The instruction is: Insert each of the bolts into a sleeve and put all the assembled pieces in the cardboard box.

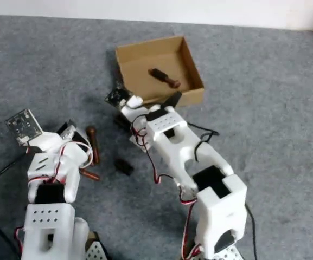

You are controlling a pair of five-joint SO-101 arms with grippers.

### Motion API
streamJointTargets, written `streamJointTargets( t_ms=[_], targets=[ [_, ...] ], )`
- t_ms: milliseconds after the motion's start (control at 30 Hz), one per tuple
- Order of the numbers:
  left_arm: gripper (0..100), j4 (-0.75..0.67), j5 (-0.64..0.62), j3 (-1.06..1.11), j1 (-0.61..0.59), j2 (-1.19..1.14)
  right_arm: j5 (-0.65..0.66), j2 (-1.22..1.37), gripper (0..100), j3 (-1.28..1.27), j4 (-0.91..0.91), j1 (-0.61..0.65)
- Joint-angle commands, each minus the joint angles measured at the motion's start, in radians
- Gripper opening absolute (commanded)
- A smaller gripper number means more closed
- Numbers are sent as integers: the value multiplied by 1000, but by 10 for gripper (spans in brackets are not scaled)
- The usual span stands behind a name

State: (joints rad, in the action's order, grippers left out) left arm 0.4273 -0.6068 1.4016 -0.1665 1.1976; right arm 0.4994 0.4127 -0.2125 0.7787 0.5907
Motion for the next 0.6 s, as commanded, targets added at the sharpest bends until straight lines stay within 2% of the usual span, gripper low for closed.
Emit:
streamJointTargets(
  t_ms=[0,100,200,233,267,300,367,567],
  targets=[
    [11,-6,-3,-58,-10,-2,18,25,558,-10,-12,18],
    [11,-6,-3,-58,-10,-2,20,24,333,-12,-12,30],
    [11,-8,-3,-58,-10,-2,20,21,10,-16,-10,30],
    [11,-8,-3,-58,-10,-2,20,19,2,-16,-8,30],
    [11,-8,-3,-58,-10,-2,20,18,49,-13,7,30],
    [11,-8,-3,-58,-10,-2,20,18,52,-12,35,28],
    [11,-8,-3,-58,-10,-2,14,13,0,-7,77,30],
    [11,-8,-5,-58,-5,-2,5,-162,5,-39,119,61]
  ],
)
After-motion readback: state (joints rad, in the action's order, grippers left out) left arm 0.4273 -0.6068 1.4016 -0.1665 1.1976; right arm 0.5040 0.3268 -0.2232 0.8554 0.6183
